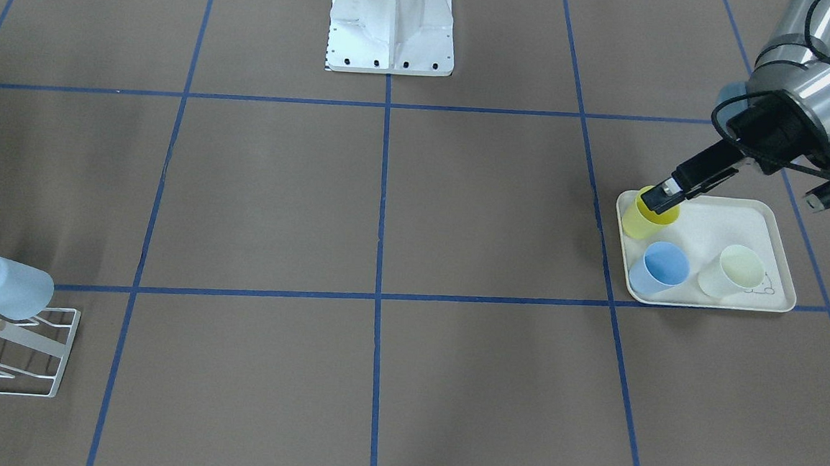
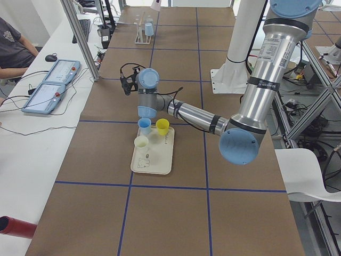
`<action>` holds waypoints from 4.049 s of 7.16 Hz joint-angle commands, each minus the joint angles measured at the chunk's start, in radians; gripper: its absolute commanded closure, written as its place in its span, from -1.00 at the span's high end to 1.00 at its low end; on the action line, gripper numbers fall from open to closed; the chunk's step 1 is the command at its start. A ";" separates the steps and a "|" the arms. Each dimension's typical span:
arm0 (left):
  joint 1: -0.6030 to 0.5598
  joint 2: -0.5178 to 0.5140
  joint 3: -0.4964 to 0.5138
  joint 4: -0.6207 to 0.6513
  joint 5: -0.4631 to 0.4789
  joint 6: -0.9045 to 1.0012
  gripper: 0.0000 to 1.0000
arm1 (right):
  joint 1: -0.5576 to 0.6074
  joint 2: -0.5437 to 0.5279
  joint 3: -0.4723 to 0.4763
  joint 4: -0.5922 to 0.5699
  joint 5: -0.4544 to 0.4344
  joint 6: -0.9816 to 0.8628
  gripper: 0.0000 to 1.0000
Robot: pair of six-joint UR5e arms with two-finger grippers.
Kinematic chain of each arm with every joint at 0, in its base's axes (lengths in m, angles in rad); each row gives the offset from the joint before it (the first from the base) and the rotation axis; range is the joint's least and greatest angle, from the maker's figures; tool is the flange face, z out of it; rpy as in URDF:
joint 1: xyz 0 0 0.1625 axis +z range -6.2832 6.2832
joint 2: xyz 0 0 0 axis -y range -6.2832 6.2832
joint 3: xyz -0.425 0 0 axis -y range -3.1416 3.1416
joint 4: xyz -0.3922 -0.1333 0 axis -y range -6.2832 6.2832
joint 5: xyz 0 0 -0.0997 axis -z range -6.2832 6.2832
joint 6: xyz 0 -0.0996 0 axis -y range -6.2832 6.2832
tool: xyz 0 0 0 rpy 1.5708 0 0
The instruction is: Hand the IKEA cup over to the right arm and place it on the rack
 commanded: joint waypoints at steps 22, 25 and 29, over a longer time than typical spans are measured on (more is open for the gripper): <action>-0.088 0.234 -0.013 0.462 0.120 0.868 1.00 | -0.082 0.351 -0.390 -0.645 -0.076 -0.493 0.98; -0.088 0.265 -0.016 0.500 0.163 0.954 1.00 | -0.082 0.354 -0.383 -0.646 -0.071 -0.490 0.98; -0.043 0.310 -0.049 0.605 0.106 0.950 1.00 | -0.078 0.345 -0.251 -0.645 -0.013 -0.296 0.98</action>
